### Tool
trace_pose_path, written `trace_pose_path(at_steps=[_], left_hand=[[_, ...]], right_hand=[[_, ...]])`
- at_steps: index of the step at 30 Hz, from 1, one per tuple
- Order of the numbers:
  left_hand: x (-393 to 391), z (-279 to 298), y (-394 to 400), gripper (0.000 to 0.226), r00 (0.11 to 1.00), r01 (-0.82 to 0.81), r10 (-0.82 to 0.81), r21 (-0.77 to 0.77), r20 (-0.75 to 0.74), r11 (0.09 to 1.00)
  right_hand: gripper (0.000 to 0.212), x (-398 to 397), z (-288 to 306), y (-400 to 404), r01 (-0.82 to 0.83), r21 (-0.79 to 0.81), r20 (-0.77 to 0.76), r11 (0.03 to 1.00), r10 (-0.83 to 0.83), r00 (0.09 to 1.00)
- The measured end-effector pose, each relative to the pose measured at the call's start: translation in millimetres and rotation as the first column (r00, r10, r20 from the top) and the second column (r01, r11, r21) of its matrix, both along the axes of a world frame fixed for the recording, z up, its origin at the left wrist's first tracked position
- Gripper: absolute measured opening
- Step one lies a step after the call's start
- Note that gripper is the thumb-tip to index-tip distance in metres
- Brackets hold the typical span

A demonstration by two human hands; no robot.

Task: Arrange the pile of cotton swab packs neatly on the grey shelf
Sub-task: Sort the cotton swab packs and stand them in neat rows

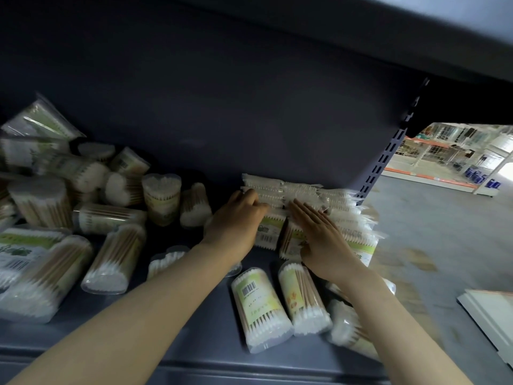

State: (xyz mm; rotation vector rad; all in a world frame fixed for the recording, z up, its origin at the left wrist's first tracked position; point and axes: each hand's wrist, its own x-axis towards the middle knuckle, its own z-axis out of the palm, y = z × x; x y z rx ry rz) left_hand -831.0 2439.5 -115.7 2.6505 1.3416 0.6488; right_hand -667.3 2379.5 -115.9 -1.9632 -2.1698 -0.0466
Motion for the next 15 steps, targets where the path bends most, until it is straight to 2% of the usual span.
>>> trace_pose_path(at_steps=[4,7,12,15], left_hand=[[-2,2,-2,0.044,1.0,0.009,-0.008,0.052,-0.018,0.999],[-6,5,-6,0.041,1.0,-0.013,0.014,0.071,-0.01,0.997],[-22,9,-13,0.035,0.996,-0.073,0.067,0.105,0.063,0.992],[-35,9,-16,0.025,0.992,-0.065,0.05,0.133,0.114,0.989]], right_hand=[[0.085,-2,0,0,0.009,0.014,-0.009,1.0,-0.009,1.0],[0.082,-9,6,-1,0.047,0.075,-0.086,0.996,-0.04,0.996],[0.064,-25,13,-4,0.064,0.231,-0.182,0.971,-0.021,0.983],[0.054,-37,14,-5,0.071,0.286,-0.213,0.956,-0.009,0.977]])
